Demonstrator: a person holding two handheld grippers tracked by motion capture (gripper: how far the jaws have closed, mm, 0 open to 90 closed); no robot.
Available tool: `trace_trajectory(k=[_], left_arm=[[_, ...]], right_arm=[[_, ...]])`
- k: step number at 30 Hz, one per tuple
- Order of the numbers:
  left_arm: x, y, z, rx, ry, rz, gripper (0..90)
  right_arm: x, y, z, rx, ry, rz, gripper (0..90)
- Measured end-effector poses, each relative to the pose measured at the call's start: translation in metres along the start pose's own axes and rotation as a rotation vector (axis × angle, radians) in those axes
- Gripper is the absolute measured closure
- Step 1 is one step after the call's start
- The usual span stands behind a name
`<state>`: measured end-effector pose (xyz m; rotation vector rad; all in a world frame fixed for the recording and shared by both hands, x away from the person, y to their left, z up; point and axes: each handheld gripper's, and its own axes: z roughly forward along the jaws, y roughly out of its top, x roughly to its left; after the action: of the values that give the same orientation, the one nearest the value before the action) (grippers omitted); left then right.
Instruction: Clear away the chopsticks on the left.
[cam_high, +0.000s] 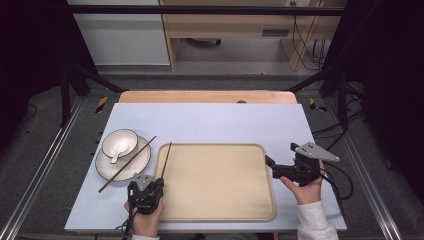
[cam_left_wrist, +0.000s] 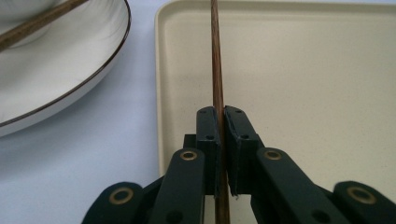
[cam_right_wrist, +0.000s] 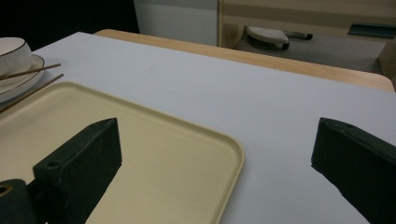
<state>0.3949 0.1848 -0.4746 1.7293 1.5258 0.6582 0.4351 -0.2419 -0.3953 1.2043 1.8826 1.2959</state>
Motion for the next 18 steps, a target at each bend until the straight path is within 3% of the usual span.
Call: trace_trajectory(k=[6,12,18], left_arm=[[-0.001,0.002,0.003,0.012,0.019,-0.004,84.7],[-0.003,0.003,0.011,0.056,0.027,-0.004,84.7],[-0.003,0.003,0.011,0.061,0.029,-0.005,84.5]], right_arm=[[0.0,0.0,-0.001,-0.003,0.002,0.004,2.1],[0.0,0.0,0.0,-0.001,0.001,-0.001,2.1],[0.0,0.0,0.0,0.001,0.001,-0.001,2.1]])
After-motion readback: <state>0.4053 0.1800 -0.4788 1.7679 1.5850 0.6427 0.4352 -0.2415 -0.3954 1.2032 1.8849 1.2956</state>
